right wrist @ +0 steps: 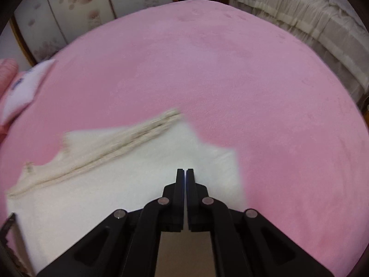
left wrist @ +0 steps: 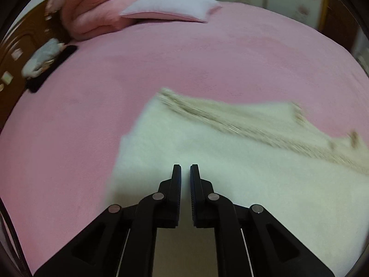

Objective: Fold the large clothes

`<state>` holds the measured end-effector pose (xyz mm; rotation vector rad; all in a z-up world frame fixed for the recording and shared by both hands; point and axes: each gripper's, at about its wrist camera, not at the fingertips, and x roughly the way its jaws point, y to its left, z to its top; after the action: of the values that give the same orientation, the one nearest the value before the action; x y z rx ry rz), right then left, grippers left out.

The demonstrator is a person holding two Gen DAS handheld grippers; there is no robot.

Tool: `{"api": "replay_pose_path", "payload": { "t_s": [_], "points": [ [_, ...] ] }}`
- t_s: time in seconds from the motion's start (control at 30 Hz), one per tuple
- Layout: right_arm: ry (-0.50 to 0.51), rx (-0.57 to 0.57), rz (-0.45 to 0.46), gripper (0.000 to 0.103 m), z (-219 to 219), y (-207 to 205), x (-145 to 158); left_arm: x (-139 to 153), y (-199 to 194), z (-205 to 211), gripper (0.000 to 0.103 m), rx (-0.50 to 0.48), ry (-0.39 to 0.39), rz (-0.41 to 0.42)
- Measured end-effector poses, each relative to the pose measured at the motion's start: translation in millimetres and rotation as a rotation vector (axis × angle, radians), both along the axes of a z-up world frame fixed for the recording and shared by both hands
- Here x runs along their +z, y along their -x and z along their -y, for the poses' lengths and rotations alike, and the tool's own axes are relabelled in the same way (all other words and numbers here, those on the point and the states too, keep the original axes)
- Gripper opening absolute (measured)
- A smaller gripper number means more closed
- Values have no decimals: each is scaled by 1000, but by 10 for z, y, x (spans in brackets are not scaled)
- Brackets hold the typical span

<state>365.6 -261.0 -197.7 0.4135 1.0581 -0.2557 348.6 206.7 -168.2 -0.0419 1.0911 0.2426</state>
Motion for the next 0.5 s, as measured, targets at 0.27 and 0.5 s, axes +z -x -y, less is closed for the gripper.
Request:
{"api": "replay_pose_path", "payload": {
  "t_s": [0.27,0.5],
  "points": [
    [-415,274,-68,2,-1109,747,-244,111,954,695,5,-201,234,-186],
    [-403,454,-121,0,-1262,1044,-307,31,1403,724,7,-248,184,-214]
  ]
}}
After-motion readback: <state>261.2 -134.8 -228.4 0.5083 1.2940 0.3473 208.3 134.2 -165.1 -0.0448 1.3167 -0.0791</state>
